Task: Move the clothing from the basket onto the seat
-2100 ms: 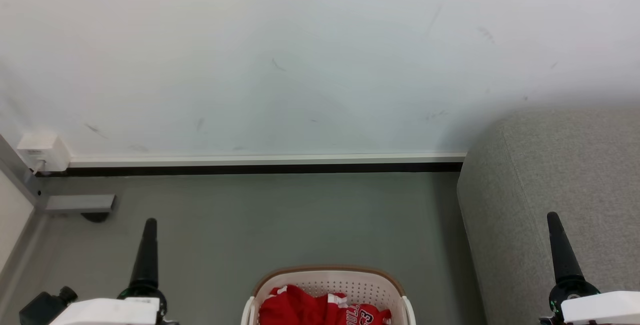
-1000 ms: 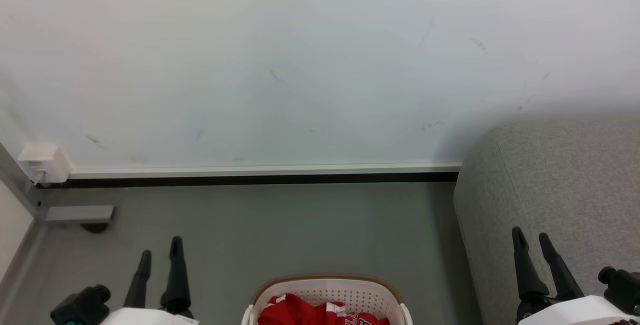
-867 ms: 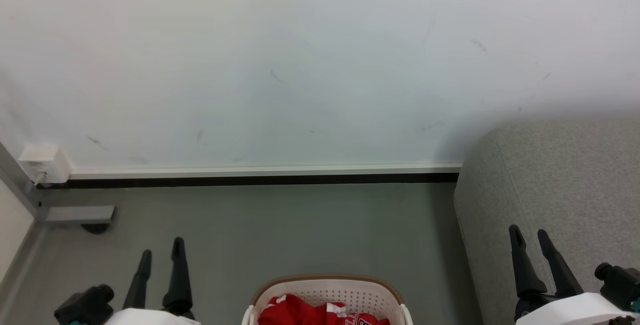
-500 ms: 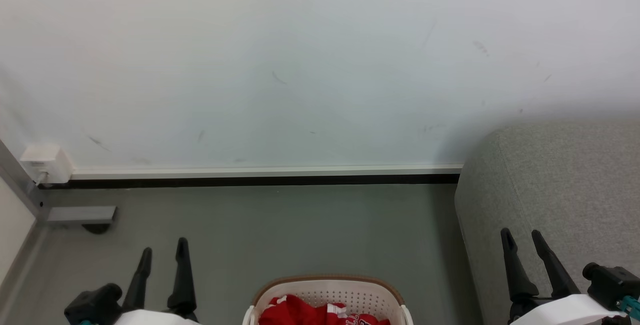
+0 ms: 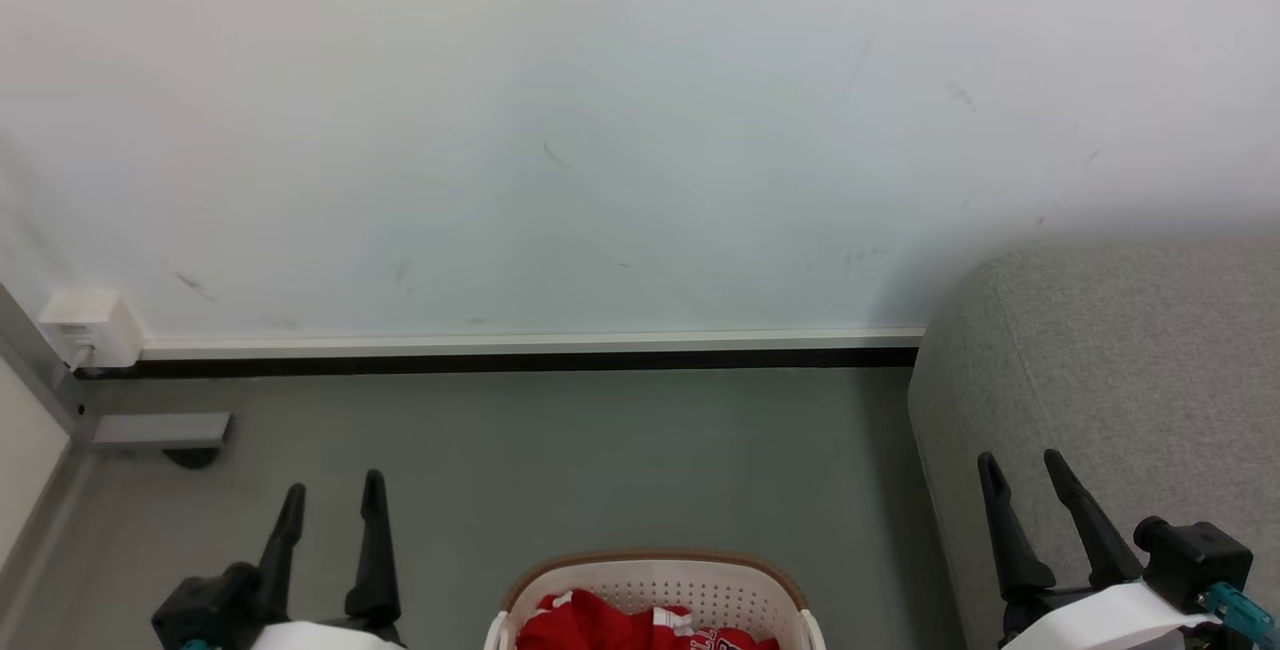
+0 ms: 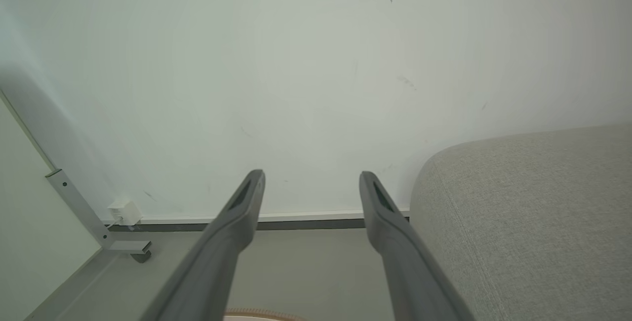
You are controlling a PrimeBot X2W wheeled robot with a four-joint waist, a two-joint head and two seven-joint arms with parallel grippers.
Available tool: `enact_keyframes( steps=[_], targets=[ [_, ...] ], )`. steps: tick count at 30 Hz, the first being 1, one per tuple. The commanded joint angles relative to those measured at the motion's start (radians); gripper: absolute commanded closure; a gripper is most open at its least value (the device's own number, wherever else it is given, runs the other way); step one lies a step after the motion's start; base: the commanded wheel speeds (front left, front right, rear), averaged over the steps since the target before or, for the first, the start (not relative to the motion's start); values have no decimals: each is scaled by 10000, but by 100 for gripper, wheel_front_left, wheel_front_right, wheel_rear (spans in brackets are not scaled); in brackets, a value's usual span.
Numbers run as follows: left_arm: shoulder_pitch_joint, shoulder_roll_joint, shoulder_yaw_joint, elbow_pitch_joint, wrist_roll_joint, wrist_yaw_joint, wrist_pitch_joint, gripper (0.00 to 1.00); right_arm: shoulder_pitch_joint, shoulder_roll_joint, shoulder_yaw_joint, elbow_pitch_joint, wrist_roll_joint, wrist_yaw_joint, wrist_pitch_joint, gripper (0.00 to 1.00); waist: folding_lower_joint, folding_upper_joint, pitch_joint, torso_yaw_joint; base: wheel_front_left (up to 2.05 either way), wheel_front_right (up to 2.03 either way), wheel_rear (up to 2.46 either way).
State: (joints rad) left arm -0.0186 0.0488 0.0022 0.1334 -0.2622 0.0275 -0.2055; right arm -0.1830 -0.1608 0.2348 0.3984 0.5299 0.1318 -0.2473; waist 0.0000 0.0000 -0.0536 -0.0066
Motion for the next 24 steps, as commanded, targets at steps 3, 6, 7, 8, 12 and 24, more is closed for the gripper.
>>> enact_keyframes(
  steps=[3,6,7,8,12,24],
  targets=[
    [20,93,10,-41,468,-11,-145,0,-196,-13,-7,54,-452,-16,-66,0,0,0,4,-16,0,0,0],
    [23,90,8,-32,669,-7,-209,0,-220,16,-23,24,-751,-17,-92,0,0,0,15,-31,0,0,0],
    [27,89,4,-23,731,-5,-225,0,-212,24,-22,26,-848,-17,-102,0,0,0,17,-36,0,0,0],
    [35,88,-3,-8,815,-3,-252,0,-208,30,-25,32,-945,-17,-100,0,0,0,18,-40,0,0,0],
    [34,84,-19,21,1154,20,-324,0,-221,63,-49,84,-1259,-18,-108,0,0,0,14,-59,0,0,0],
    [21,73,-90,117,1919,19,-529,0,-202,208,-141,64,-2115,-20,-161,0,0,0,-18,-81,0,0,0]
  ],
)
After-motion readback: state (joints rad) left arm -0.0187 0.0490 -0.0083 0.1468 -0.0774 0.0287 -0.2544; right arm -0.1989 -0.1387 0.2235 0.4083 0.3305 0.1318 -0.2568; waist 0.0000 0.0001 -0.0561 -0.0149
